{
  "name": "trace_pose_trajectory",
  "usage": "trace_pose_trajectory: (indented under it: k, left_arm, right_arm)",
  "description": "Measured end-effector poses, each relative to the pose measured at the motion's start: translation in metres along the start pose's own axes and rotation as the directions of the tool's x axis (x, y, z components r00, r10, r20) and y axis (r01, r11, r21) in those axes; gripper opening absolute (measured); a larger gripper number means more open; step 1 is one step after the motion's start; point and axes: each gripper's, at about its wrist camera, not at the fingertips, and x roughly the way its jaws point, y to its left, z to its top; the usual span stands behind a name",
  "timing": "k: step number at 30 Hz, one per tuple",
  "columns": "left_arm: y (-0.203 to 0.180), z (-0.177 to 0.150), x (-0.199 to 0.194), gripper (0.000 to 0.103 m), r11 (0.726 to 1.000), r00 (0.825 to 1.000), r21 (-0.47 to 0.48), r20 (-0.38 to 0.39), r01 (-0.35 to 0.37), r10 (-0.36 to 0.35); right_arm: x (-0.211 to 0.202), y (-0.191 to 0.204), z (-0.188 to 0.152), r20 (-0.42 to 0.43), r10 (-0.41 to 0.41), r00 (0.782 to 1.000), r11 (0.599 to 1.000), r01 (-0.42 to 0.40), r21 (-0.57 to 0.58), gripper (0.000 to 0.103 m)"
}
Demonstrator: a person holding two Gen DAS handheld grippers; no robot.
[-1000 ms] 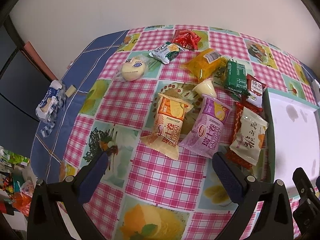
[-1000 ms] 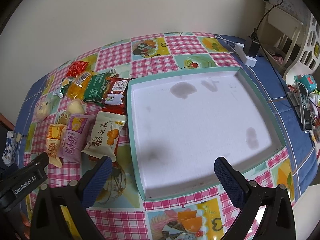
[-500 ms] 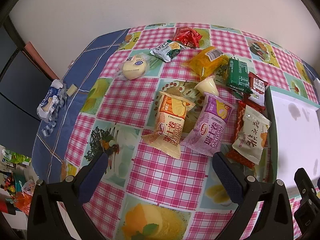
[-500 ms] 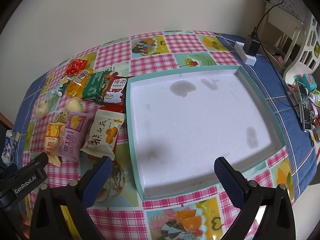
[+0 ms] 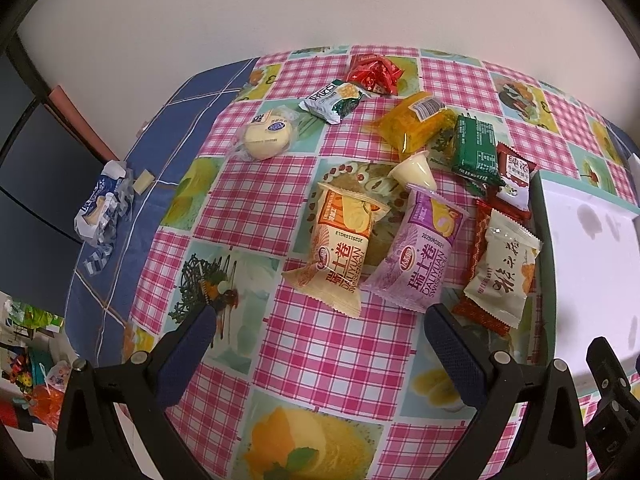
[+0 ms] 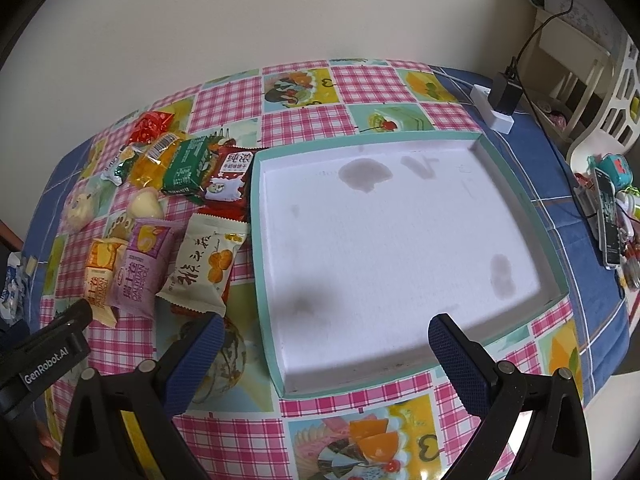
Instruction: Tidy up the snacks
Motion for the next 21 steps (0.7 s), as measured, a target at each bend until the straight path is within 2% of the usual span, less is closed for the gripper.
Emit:
trace_pose_trajectory:
  k: [21]
  left_arm:
    - [0.0001,0.0007,0.0005,0.103,1.0,1.0,-0.004,-0.002,-0.002,0.002]
  right_arm:
    - [-0.0017,0.0062,0.0002,0.013,0.001,1.0,0.999,-0.001,-0.039,0.103]
